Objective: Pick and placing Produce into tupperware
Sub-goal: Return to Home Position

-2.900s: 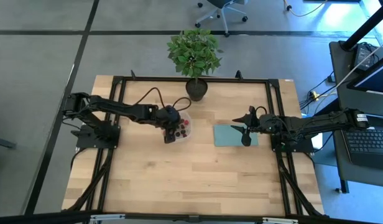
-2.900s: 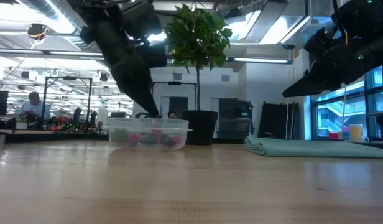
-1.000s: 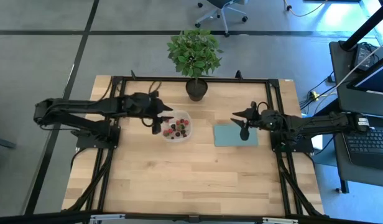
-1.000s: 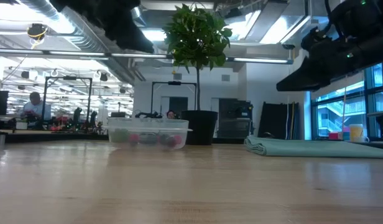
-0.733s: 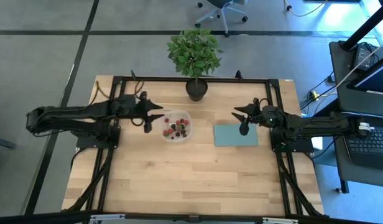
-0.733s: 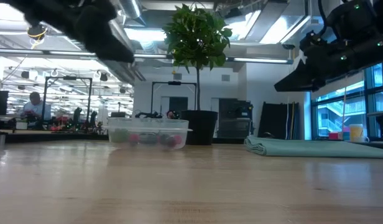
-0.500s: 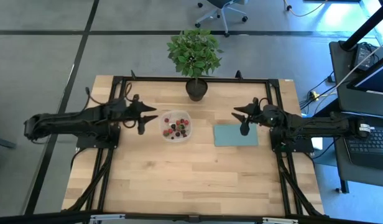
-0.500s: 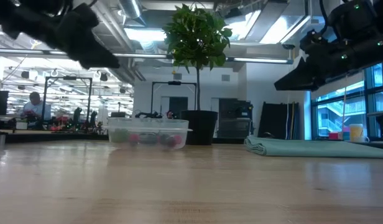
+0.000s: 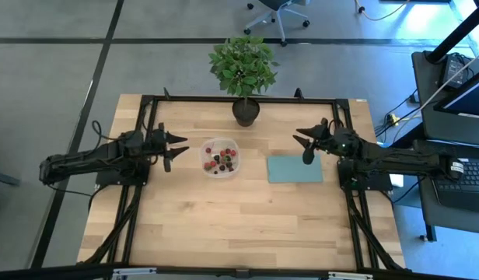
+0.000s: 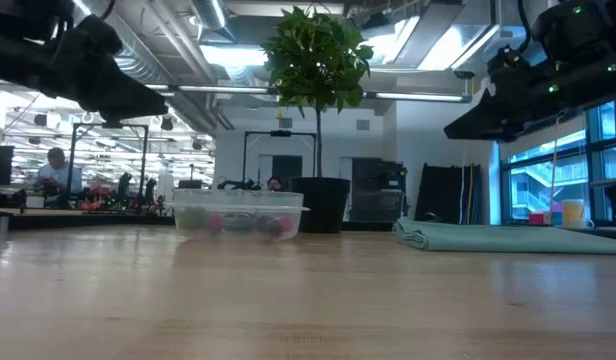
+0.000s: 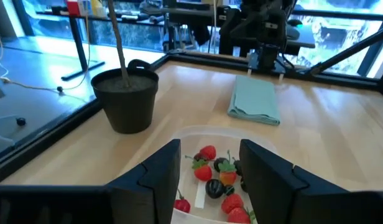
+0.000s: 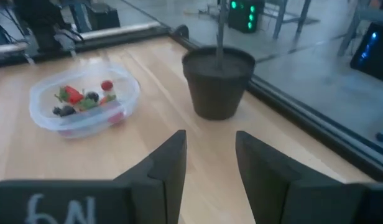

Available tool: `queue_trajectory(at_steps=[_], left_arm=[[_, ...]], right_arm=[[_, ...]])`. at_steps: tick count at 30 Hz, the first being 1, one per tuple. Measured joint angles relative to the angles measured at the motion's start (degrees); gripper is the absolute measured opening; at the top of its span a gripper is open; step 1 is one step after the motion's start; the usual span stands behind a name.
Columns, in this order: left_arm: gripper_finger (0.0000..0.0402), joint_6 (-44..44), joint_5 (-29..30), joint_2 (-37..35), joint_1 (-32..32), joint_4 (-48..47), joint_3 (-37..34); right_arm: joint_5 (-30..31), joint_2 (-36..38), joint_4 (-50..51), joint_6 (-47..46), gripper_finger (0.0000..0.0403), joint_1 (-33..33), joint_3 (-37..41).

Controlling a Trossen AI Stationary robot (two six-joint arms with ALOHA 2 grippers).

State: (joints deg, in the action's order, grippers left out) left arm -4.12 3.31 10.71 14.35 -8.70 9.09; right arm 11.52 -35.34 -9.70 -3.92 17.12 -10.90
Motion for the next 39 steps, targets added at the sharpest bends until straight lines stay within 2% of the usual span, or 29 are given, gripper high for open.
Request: queue_trajectory(at_steps=[12, 22, 32, 35, 39], left_arm=[[0.0159, -0.9, 0.0, -10.7, 0.0, -6.3, -1.5], [0.0159, 0.0, 2.2, -10.6, 0.0, -6.5, -1.5], [0.0159, 1.7, 2.1, -10.6, 0.0, -5.0, -1.5], [0.0159, 1.9, 1.7, -10.6, 0.0, -5.0, -1.6], [0.0159, 3.2, 1.6, -10.6, 0.0, -2.6, -4.5]], right_arm=[[-1.2, 12.7, 4.9, 2.7, 0.0141, 0.8, 0.0], [-1.2, 21.5, 12.0, 2.7, 0.0141, 0.8, 0.0], [-1.2, 23.2, 12.0, 4.6, 0.0141, 0.8, 0.0], [-3.2, 23.3, 8.6, 4.6, 0.0141, 0.8, 1.8], [-5.4, 23.3, -0.7, 5.3, 0.0141, 0.8, 7.8]])
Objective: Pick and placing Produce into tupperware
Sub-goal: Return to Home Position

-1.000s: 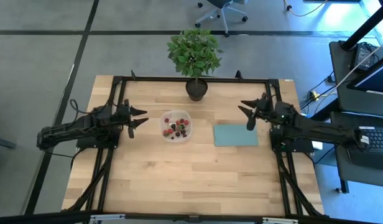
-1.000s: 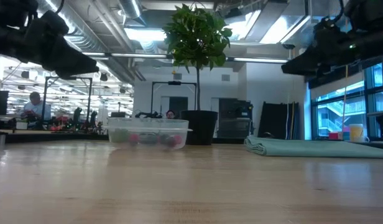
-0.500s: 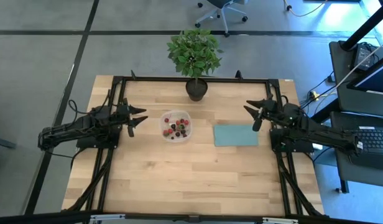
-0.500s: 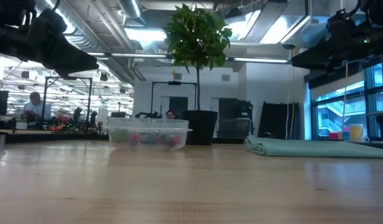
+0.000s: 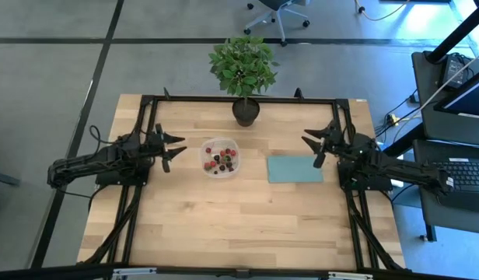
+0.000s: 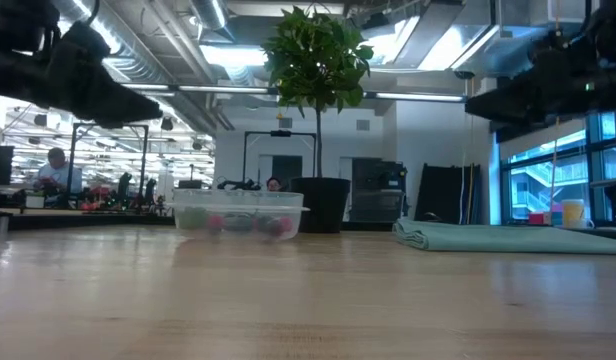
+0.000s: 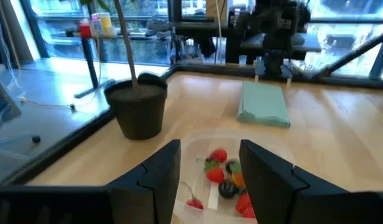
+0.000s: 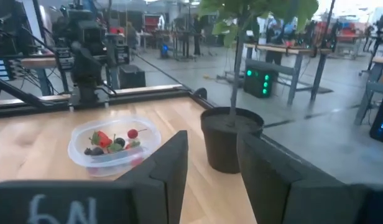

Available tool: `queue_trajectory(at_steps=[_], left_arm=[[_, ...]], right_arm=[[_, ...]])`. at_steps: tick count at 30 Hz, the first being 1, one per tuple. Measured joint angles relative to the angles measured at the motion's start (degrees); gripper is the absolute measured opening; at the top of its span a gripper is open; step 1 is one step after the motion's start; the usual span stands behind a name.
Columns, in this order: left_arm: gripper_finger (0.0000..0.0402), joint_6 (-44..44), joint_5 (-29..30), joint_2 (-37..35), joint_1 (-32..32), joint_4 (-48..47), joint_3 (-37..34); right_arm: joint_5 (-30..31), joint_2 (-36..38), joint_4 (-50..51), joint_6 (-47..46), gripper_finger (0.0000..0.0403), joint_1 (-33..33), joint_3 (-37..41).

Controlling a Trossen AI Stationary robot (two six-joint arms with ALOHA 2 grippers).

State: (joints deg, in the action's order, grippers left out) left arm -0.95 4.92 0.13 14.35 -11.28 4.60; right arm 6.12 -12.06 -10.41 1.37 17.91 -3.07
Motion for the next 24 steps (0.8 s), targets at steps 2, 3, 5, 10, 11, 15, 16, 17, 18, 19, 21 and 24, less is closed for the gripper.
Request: queue_trajectory(at_steps=[2, 3, 5, 10, 11, 15, 16, 17, 18, 19, 21, 24], left_arm=[[0.0159, -0.3, 0.1, 0.0, 0.0, 1.8, -0.6], [0.0159, -0.2, 0.0, 0.1, 0.0, 2.1, -0.6], [0.0159, -0.2, -0.1, 0.2, 0.0, 2.1, -0.7], [0.0159, -0.3, 0.5, 0.0, 0.0, 2.1, -0.7], [0.0159, -0.1, 0.5, 0.0, 0.0, 2.1, -0.7], [0.0159, 3.0, 0.5, 0.0, 0.0, 2.0, -0.7], [0.0159, 3.7, 0.6, 0.0, 0.0, 2.0, -0.7], [0.0159, 4.8, 0.5, 0.0, 0.0, 2.0, -0.7], [0.0159, 6.0, 0.5, 0.0, 0.0, 2.0, -0.7], [0.0159, 7.0, 0.5, 0.0, 0.0, 2.0, -0.7], [0.0159, 7.7, 0.5, 0.0, 0.0, 2.0, -0.7], [0.0159, 7.0, 0.5, 0.0, 0.0, 2.0, -0.7]], right_arm=[[0.0, 0.0, -3.5, 0.4, 0.0141, 0.0, 2.7], [0.0, -0.1, -3.3, 0.4, 0.0141, 0.1, 2.6], [0.0, -0.1, -2.8, 0.4, 0.0141, 0.1, 2.4], [-0.2, -0.1, -3.0, -0.1, 0.0141, 0.1, 2.4], [-0.2, -0.1, -2.7, 0.0, 0.0141, 0.1, 2.4], [-0.2, -0.2, -1.1, 0.4, 0.0141, 0.1, 2.4], [-0.2, -0.2, -0.6, 0.4, 0.0141, 0.1, 2.4], [-0.2, -0.2, -0.1, 0.4, 0.0141, 0.1, 2.4], [-0.2, -0.2, 0.4, 0.5, 0.0141, 0.1, 2.4], [-0.2, -0.2, 0.9, 0.5, 0.0141, 0.1, 2.4], [-0.2, -0.2, 2.3, 0.5, 0.0141, 0.1, 2.4], [-0.2, -0.2, 5.6, 0.7, 0.0141, 0.1, 2.4]])
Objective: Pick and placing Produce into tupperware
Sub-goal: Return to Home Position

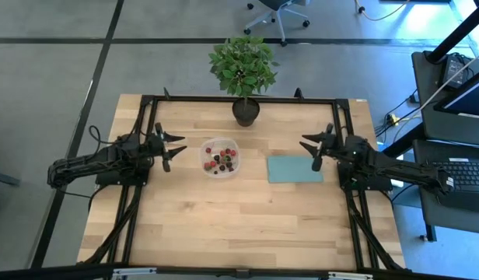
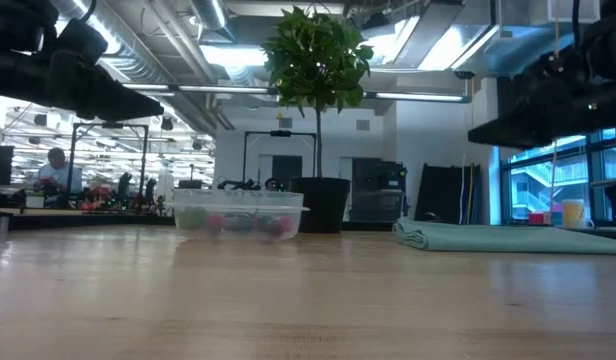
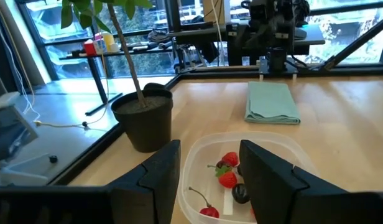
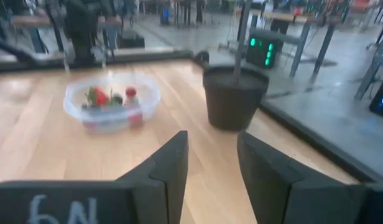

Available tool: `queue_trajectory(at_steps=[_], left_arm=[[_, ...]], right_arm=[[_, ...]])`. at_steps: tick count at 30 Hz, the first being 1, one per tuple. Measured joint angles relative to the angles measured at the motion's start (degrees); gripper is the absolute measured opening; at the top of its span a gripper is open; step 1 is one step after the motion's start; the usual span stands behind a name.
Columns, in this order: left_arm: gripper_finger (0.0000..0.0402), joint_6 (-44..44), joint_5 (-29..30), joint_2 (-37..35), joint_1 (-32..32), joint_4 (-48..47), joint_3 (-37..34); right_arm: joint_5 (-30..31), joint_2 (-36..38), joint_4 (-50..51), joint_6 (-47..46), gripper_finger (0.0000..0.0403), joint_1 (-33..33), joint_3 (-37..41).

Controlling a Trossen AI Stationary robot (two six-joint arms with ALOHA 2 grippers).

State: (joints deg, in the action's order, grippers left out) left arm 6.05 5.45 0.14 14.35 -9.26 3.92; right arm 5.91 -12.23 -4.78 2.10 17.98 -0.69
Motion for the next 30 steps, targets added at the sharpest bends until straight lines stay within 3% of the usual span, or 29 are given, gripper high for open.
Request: queue_trajectory(at_steps=[3, 17, 30], left_arm=[[0.0159, -1.7, 0.0, 0.0, 0.0, 0.0, 0.0], [0.0159, -1.0, 0.0, 0.0, 0.0, 0.0, 0.0], [0.0159, -1.0, 0.0, 0.0, 0.0, -0.1, 0.0]], right_arm=[[0.0, -0.1, 3.7, 0.0, 0.0141, 0.0, 0.0], [0.0, -0.5, 3.5, -0.5, 0.0141, 0.0, 0.0], [0.0, -0.5, 3.4, -7.8, 0.0141, 0.0, 0.0]])
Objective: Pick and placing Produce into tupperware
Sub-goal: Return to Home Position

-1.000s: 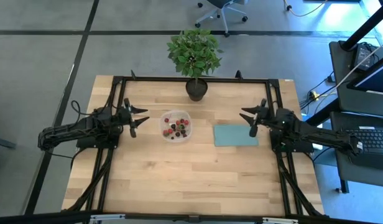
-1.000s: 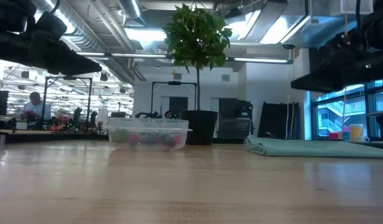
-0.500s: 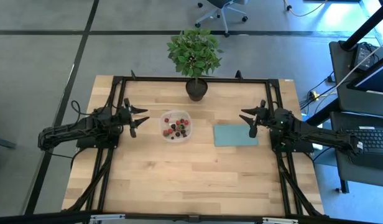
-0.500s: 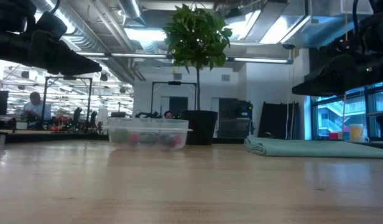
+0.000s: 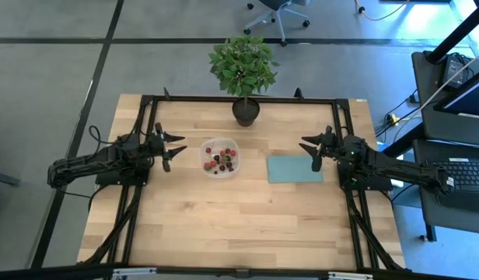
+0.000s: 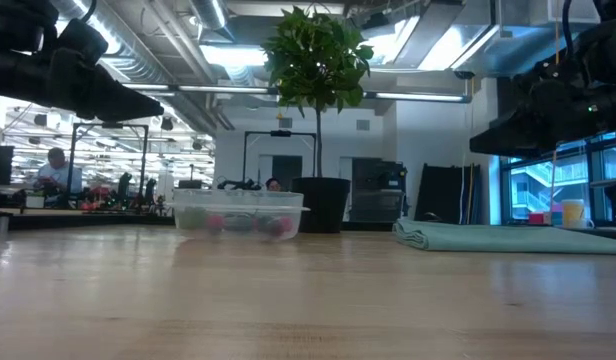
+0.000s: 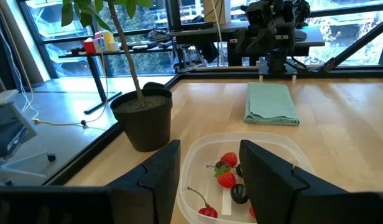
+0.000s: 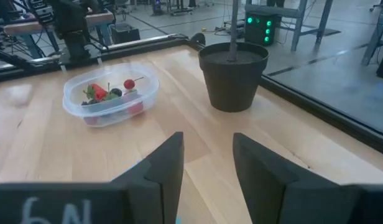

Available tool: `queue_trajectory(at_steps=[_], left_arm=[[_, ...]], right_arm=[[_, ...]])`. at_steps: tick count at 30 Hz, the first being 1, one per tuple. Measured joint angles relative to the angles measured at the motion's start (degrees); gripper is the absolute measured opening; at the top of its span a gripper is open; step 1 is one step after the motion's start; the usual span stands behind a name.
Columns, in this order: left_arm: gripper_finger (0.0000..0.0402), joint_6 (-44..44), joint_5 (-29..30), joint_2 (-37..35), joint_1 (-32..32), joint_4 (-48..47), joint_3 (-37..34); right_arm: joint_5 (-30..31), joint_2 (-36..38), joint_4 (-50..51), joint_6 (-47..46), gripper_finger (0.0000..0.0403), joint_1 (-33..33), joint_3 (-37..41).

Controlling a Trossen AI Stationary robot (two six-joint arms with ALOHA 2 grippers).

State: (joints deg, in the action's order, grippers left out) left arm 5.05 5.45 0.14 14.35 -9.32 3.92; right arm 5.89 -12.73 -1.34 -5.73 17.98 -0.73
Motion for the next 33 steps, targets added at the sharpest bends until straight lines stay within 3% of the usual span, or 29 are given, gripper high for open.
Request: queue_trajectory(at_steps=[11, 23, 33], left_arm=[[0.0159, 0.0, 0.0, 0.0, 0.0, 0.0, 0.0], [0.0159, 0.0, 0.0, 0.0, 0.0, 0.0, 0.0], [0.0159, 0.0, 0.0, 0.0, 0.0, 0.0, 0.0]], right_arm=[[0.0, 1.5, -0.1, 0.4, 0.0141, -0.5, 0.0], [0.0, 8.9, 0.0, 1.5, 0.0141, -0.5, 0.0], [0.0, 9.2, 0.0, 1.6, 0.0141, -0.5, 0.0]])
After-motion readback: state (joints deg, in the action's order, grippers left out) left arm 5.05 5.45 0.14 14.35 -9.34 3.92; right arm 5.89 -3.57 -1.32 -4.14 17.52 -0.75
